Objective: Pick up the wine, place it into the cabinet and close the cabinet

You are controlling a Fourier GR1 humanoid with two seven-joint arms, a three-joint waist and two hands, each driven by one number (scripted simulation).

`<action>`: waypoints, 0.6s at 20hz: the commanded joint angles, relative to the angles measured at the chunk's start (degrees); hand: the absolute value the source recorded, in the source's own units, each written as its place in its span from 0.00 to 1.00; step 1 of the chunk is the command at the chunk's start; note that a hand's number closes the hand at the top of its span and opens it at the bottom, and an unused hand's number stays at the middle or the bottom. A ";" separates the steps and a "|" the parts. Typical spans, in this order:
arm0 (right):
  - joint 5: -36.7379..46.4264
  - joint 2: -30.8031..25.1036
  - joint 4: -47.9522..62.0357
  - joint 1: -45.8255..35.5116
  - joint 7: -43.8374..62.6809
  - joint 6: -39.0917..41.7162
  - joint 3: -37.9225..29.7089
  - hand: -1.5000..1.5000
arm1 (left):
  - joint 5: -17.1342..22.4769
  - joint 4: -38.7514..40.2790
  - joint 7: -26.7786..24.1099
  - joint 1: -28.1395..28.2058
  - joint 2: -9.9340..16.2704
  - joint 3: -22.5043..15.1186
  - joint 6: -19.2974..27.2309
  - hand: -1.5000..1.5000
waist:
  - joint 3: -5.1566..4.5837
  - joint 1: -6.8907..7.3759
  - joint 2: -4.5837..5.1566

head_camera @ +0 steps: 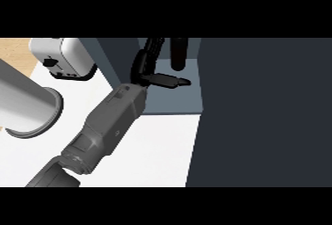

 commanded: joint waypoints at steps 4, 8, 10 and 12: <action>-1.22 -1.48 -3.53 1.38 1.95 -1.06 -1.72 0.00 | -3.05 -15.12 6.09 4.71 -0.96 -4.14 5.76 0.00 | 0.16 1.42 -0.74; 0.87 -2.31 -2.07 -1.45 3.21 -2.20 -0.13 0.00 | -5.09 -27.77 11.16 9.00 0.09 -7.01 8.56 0.00 | 0.12 2.45 -1.03; -0.90 -2.30 -0.08 -1.68 1.08 -1.07 -1.13 0.00 | -2.88 -34.96 15.42 10.22 -1.00 -10.79 14.99 0.00 | 0.16 2.12 -1.03; -1.42 -1.98 -2.97 -0.45 2.82 -1.84 -0.58 0.00 | -2.73 -41.07 16.73 14.36 -1.01 -14.81 18.56 0.00 | 0.15 1.44 -0.95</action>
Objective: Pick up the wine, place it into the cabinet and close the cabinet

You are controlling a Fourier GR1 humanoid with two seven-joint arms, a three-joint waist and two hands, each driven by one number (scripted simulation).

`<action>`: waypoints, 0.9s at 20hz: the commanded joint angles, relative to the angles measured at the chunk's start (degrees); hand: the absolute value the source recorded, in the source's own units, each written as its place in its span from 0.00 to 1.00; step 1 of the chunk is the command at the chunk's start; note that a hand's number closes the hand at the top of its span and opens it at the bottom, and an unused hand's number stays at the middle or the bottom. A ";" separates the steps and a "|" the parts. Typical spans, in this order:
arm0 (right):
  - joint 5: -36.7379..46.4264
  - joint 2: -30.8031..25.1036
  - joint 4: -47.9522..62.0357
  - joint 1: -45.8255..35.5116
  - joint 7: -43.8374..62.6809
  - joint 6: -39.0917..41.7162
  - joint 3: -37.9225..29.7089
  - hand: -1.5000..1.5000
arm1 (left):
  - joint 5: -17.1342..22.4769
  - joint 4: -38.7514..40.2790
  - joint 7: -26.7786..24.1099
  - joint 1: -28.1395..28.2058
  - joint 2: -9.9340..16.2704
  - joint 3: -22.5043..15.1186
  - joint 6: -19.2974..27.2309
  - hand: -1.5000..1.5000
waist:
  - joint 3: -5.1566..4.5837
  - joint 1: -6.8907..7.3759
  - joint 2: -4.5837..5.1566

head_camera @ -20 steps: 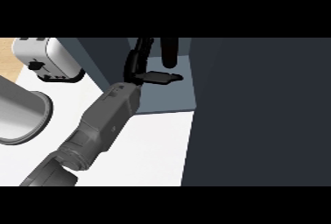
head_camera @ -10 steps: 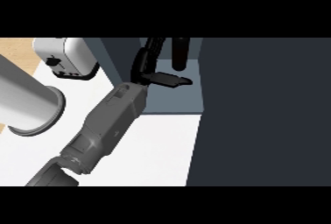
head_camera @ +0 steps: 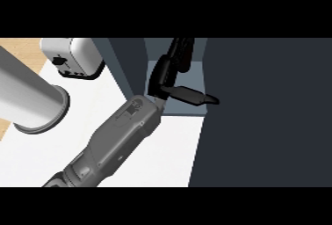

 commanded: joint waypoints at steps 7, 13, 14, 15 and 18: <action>0.13 -1.01 -2.90 -3.23 3.17 -2.64 0.85 0.00 | -2.53 -31.45 7.67 15.26 -0.28 -13.83 21.19 0.00 | -0.02 -0.26 -0.05; 3.10 0.06 -7.14 3.21 1.68 -2.56 3.52 0.00 | -5.78 -42.23 7.57 25.32 -0.27 -18.34 26.67 0.00 | 0.02 -0.64 0.32; 1.72 -1.16 -5.25 -1.79 3.67 -3.69 1.88 0.00 | -5.27 -43.44 5.32 28.64 -0.28 -18.32 25.64 0.00 | -0.03 -0.65 0.40; 2.09 -0.97 -2.25 -2.86 2.66 -3.41 2.61 0.00 | -5.57 -46.14 5.07 31.91 0.09 -20.48 25.42 0.00 | -0.04 -0.36 0.49; 2.57 -0.63 -3.10 -0.82 0.95 -2.81 3.65 0.00 | -8.36 -49.52 6.23 34.86 0.06 -22.47 27.94 1.00 | -0.01 -0.78 0.67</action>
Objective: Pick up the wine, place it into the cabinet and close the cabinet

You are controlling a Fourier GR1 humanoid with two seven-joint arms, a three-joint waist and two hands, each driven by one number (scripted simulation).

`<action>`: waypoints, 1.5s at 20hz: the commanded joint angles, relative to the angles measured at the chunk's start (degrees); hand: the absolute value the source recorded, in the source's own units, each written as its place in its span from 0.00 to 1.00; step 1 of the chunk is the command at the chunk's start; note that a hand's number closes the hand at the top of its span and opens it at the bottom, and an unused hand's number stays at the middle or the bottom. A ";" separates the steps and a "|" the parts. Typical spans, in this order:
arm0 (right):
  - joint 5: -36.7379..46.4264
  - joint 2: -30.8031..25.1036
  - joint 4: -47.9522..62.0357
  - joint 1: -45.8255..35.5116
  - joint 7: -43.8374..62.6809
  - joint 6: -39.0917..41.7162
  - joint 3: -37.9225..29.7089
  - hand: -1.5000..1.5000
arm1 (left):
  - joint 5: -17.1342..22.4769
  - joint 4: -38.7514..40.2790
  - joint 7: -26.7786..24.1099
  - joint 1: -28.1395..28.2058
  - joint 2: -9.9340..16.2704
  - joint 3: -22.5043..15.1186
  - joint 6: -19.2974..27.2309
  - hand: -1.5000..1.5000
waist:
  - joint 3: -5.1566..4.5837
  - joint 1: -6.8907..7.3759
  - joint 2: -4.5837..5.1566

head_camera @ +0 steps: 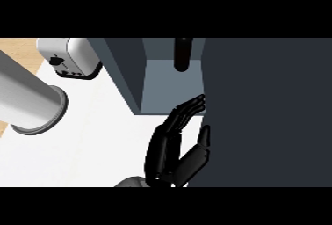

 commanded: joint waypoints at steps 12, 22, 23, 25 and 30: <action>-6.43 -1.07 -1.53 0.25 -0.43 6.14 4.52 1.00 | -1.11 -27.38 1.04 19.97 19.95 -3.79 -8.62 1.00 | 0.00 0.43 0.18; -5.97 9.21 -4.59 0.21 3.66 1.60 19.43 1.00 | 9.92 -34.23 -6.76 32.22 34.38 9.43 -24.22 1.00 | -0.18 0.91 -0.08; -5.92 10.10 -1.56 -3.93 4.29 0.99 19.81 1.00 | 11.22 -34.10 -6.28 32.19 35.21 11.96 -24.75 1.00 | -0.21 1.03 -0.02; -1.98 11.73 -0.72 -4.58 5.41 -1.36 22.41 1.00 | 15.22 -38.41 -6.15 37.27 40.76 16.65 -28.18 1.00 | -0.24 1.44 -0.28; 3.95 13.64 7.73 -10.85 3.72 -3.21 31.97 1.00 | 21.39 -36.41 -9.39 41.74 45.48 28.54 -36.41 1.00 | -0.25 1.78 -0.22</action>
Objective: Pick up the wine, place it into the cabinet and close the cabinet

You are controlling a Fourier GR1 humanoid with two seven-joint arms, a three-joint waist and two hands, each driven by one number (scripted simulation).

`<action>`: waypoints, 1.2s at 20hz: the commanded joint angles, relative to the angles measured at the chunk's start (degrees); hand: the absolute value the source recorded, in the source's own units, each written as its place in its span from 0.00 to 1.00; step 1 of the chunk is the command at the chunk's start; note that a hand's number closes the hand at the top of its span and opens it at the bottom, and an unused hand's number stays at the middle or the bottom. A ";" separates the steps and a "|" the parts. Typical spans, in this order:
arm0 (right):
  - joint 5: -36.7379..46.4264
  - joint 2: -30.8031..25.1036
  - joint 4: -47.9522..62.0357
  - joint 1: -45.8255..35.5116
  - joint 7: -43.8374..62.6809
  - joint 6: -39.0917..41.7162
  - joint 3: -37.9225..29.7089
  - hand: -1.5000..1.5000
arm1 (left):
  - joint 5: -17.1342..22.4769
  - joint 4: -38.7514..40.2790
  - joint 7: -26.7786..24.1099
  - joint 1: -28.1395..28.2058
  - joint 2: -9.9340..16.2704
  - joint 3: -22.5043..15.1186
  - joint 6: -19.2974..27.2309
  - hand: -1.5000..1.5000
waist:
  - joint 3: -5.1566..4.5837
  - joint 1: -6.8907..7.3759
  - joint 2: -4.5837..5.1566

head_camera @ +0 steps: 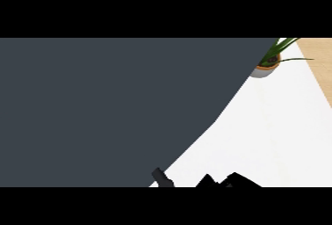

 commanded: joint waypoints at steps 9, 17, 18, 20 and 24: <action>7.53 1.75 26.96 -19.82 -10.35 -13.83 9.40 1.00 | 14.43 4.95 -1.71 10.19 10.78 20.31 -22.67 1.00 | -0.09 1.39 0.34; 1.94 1.75 50.63 -30.76 -20.63 -18.43 5.77 1.00 | 18.81 8.52 -0.14 11.03 12.23 25.77 -29.62 1.00 | -0.07 1.73 0.94; 1.71 1.75 54.05 -28.60 -25.32 -16.95 4.54 1.00 | 20.29 7.05 0.18 12.44 12.80 26.91 -30.60 1.00 | -0.02 2.41 1.13; -0.15 1.76 59.78 -28.80 -30.09 -17.40 5.44 1.00 | 17.07 7.36 -0.55 13.19 11.77 26.61 -30.36 1.00 | -0.04 2.85 1.26; -1.19 1.76 70.78 -33.24 -34.04 -14.60 -1.49 1.00 | 18.22 6.96 1.19 11.72 11.34 27.20 -28.84 1.00 | 0.02 1.54 1.34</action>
